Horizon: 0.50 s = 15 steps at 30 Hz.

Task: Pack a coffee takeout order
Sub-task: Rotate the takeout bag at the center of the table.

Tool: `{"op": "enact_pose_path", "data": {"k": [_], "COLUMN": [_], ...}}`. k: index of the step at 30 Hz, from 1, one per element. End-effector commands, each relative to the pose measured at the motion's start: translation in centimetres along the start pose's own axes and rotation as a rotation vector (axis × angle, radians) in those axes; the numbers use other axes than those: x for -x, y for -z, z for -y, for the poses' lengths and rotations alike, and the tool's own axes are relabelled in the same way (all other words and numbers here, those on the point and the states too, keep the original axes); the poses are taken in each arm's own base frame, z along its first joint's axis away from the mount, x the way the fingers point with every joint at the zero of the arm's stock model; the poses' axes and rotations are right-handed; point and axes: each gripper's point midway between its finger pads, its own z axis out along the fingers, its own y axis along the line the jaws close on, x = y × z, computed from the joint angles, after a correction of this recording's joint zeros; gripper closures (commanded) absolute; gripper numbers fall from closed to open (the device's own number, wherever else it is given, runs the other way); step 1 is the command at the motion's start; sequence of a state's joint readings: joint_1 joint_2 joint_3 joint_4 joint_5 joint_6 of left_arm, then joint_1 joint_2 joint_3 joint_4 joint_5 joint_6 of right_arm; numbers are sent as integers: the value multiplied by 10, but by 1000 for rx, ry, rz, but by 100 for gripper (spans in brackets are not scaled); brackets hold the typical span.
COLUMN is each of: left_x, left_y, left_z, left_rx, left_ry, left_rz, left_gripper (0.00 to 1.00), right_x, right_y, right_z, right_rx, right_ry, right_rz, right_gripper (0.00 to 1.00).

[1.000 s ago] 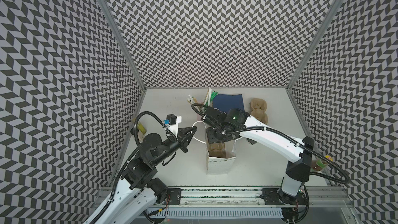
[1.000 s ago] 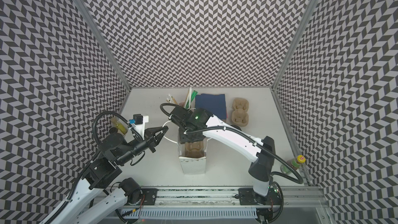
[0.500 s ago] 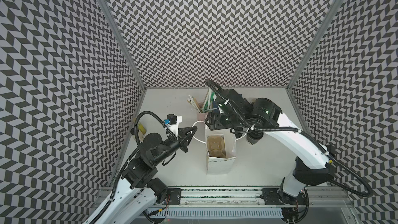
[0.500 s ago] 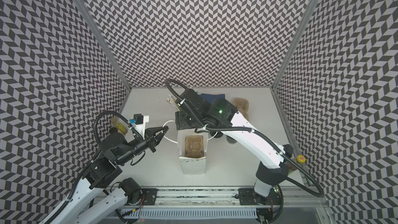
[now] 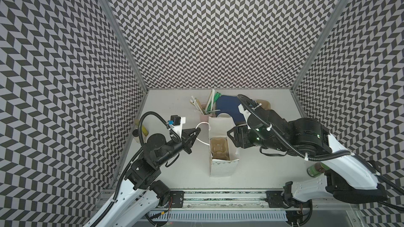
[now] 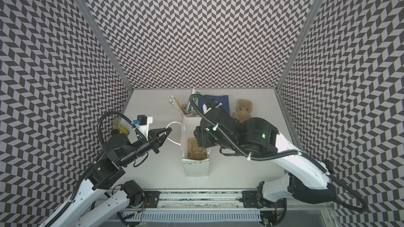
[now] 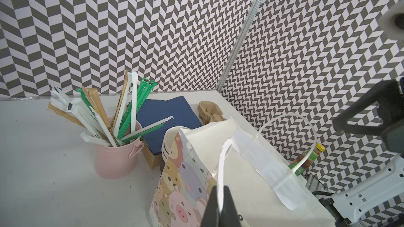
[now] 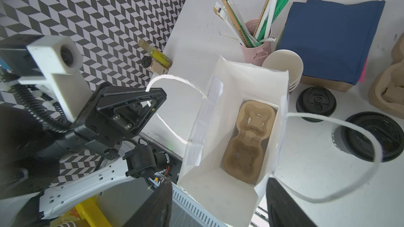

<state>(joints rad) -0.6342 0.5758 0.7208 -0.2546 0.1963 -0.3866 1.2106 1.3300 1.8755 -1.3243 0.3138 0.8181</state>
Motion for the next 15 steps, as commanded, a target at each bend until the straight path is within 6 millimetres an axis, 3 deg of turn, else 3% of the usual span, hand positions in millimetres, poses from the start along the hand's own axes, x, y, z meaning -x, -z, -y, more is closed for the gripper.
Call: {"op": "enact_pose_path", "data": {"k": [1, 3, 9, 15], "left_x": [2, 3, 5, 6], "left_y": [0, 1, 2, 4], "left_z": [-1, -1, -1, -2], "left_rx": [6, 8, 7, 14], "left_ry": [-4, -5, -8, -11], "left_rz": [11, 16, 23, 32], "left_gripper": [100, 100, 100, 99], "right_x": [-15, -33, -58, -57], "right_y": [2, -6, -30, -41], "right_z": [12, 15, 20, 36], "right_rx": [-1, 9, -12, -107], "right_ry": [-92, -107, -101, -74], "right_rz": [-5, -34, -65, -28], "right_gripper": [33, 33, 33, 45]}}
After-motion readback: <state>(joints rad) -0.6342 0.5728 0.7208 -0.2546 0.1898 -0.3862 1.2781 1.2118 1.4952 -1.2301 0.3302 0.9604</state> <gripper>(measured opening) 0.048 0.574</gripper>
